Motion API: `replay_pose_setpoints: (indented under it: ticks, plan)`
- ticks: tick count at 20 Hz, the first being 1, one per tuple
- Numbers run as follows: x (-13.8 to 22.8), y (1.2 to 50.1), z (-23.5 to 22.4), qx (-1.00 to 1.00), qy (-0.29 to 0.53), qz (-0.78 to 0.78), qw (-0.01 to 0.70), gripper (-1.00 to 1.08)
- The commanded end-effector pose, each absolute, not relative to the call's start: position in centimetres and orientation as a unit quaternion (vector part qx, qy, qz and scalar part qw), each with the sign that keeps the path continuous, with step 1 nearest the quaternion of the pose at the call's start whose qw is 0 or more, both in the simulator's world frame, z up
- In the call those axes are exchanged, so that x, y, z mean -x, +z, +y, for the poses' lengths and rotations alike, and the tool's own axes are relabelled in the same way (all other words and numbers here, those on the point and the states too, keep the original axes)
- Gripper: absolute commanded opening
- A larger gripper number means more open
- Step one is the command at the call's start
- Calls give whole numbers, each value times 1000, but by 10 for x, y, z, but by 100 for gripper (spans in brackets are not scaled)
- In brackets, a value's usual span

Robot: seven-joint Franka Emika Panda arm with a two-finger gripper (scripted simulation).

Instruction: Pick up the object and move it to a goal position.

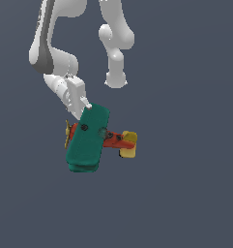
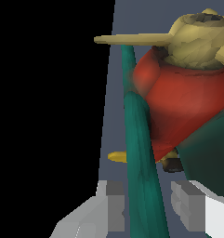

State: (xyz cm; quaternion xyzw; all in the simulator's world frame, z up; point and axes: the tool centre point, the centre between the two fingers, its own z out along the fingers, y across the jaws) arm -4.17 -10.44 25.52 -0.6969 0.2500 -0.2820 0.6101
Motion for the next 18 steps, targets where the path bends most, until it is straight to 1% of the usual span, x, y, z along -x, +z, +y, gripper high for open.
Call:
replay_pose_setpoints:
  ticks: [1,12,18]
  plan:
    - [45,286,-123,697,-284,248,610,-100]
    - [59,408,-203,699,-283,249,608,-100]
    - [63,461,-238,699,-283,248,608,-100]
